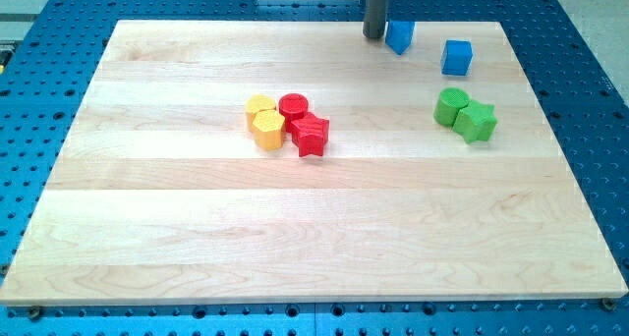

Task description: Push the triangle closely to the green blocks

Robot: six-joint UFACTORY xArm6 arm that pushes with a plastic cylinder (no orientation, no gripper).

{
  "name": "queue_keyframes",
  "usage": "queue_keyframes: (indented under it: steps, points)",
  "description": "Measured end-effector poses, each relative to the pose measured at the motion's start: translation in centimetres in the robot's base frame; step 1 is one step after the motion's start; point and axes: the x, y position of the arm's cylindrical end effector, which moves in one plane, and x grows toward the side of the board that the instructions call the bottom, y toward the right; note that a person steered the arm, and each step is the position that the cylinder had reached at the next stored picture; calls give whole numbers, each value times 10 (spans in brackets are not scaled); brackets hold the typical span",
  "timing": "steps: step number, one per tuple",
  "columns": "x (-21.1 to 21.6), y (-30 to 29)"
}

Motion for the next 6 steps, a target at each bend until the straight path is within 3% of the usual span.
queue_keyframes:
  steps: [1,4,6]
  points:
    - [12,24]
    - [107,37]
    - [128,78]
